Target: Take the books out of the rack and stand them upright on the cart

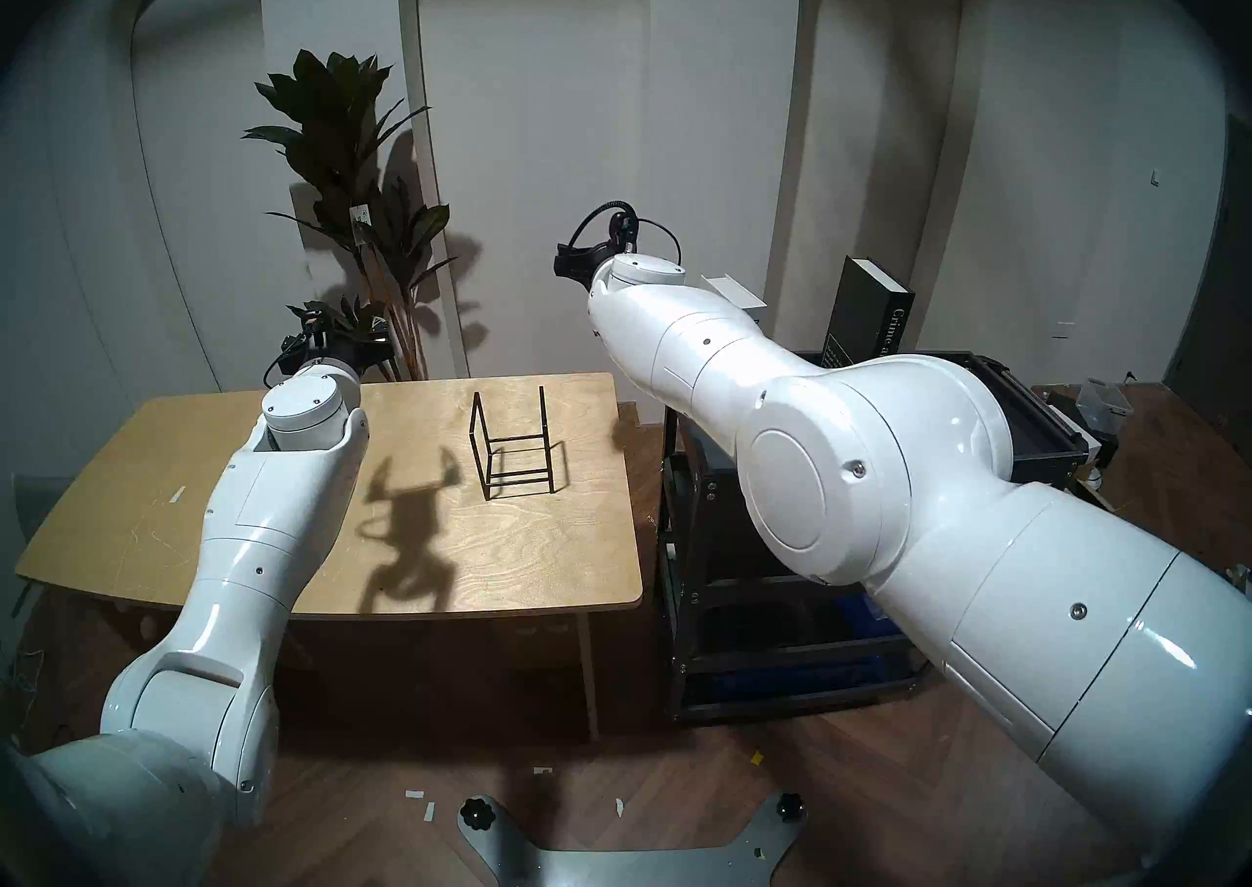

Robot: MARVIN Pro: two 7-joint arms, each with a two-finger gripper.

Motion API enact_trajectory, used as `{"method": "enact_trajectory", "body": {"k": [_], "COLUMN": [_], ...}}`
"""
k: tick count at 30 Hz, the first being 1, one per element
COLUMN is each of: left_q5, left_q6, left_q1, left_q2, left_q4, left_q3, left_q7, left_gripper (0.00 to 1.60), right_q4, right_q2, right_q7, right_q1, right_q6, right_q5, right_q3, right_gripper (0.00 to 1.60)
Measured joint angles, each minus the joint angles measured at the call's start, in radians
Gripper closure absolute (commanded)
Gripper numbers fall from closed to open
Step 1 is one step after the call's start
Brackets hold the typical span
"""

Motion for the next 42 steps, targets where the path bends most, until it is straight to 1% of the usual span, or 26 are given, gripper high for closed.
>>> {"method": "enact_trajectory", "body": {"k": [11, 19, 26, 42], "left_q5": [0.008, 0.012, 0.015, 0.019], "left_q6": [-0.101, -0.163, -0.221, -0.32], "left_q1": [-0.028, -0.052, -0.074, -0.112], "left_q2": [0.0, 0.0, 0.0, -0.002], "left_q4": [0.079, 0.128, 0.172, 0.253], "left_q3": [0.039, 0.055, 0.059, 0.058], "left_q7": [-0.087, -0.136, -0.177, -0.246], "left_gripper": [0.0, 0.0, 0.0, 0.0], "right_q4": [0.008, 0.014, 0.018, 0.026], "right_q2": [0.038, 0.059, 0.07, 0.082], "right_q7": [0.042, 0.076, 0.105, 0.149], "right_q1": [0.005, 0.008, 0.008, 0.005], "right_q6": [-0.001, -0.001, -0.002, -0.007], "right_q5": [-0.018, -0.03, -0.037, -0.037], "right_q3": [-0.016, -0.027, -0.033, -0.03], "right_gripper": [0.0, 0.0, 0.0, 0.0]}}
